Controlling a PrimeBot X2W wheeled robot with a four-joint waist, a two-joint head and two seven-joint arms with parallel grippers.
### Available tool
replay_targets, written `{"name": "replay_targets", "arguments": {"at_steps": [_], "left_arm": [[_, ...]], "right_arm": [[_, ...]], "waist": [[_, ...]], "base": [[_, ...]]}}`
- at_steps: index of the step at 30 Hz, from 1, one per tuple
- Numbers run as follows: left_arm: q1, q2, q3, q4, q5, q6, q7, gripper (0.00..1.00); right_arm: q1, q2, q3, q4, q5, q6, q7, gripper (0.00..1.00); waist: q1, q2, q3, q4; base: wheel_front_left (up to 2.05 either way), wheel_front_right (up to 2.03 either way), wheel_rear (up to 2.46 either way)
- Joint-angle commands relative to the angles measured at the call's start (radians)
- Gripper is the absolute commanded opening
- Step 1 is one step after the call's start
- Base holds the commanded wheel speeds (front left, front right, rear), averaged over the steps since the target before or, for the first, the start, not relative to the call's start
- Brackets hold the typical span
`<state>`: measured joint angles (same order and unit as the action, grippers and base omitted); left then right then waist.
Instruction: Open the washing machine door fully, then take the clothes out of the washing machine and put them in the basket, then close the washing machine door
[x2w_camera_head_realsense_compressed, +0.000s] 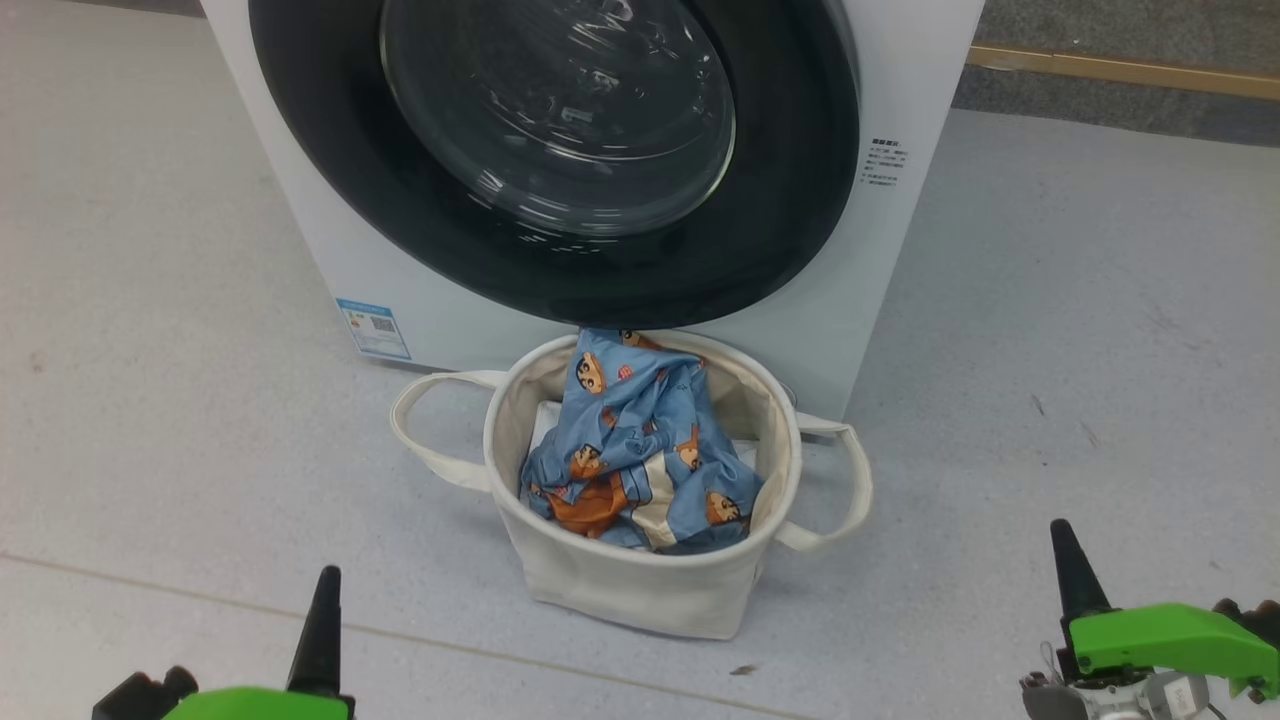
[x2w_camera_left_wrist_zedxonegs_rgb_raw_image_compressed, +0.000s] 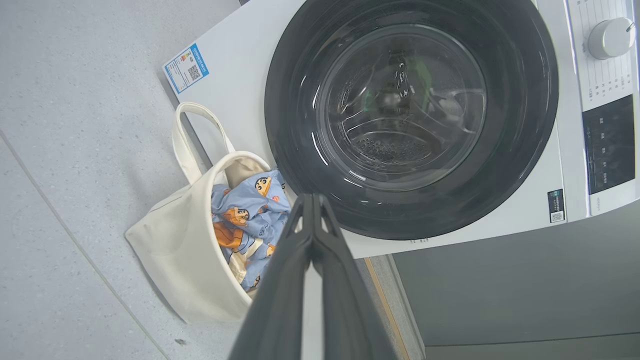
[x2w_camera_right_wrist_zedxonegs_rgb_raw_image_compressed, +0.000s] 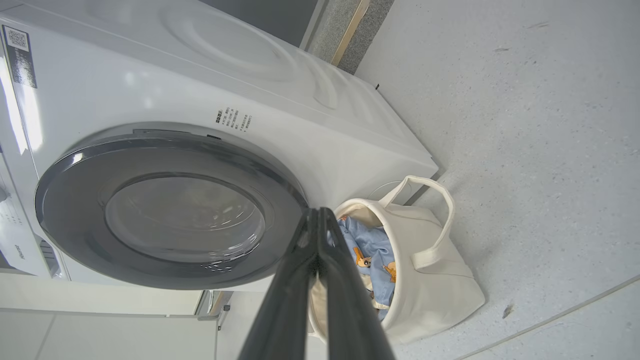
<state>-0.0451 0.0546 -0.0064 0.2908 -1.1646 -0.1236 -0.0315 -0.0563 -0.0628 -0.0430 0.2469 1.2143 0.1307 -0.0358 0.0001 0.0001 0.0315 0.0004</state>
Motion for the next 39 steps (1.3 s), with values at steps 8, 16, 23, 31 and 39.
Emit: {"name": "replay_targets", "arguments": {"at_steps": [8,16,23,31,39], "left_arm": [[-0.051,0.019,0.042,-0.041,-0.112,-0.005,0.029,0.00],[-0.054,0.019,0.054,-0.043,-0.207,-0.006,0.052,0.00],[-0.056,0.020,0.066,-0.044,-0.301,-0.006,0.076,0.00],[-0.058,0.019,0.078,-0.046,-0.396,-0.007,0.099,0.00],[-0.060,0.019,0.088,-0.047,-0.471,-0.007,0.119,0.00]], "right_arm": [[-0.043,-0.016,0.001,-0.023,0.103,0.000,0.027,0.00],[-0.044,-0.015,-0.008,-0.018,0.188,0.000,0.051,0.00],[-0.046,-0.015,-0.017,-0.013,0.272,0.000,0.076,0.00],[-0.047,-0.014,-0.027,-0.008,0.357,0.000,0.100,0.00],[-0.048,-0.013,-0.035,-0.004,0.424,0.000,0.120,0.00]], "waist": [[0.0000,-0.0001,-0.006,0.000],[0.0000,-0.0001,-0.012,0.000],[0.0000,-0.0001,-0.018,0.000],[0.0000,-0.0001,-0.024,0.000],[0.0000,-0.0001,-0.028,0.000]], "base": [[0.00,0.00,0.00],[0.00,0.00,0.00],[0.00,0.00,0.00],[0.00,0.00,0.00],[0.00,0.00,0.00]]}}
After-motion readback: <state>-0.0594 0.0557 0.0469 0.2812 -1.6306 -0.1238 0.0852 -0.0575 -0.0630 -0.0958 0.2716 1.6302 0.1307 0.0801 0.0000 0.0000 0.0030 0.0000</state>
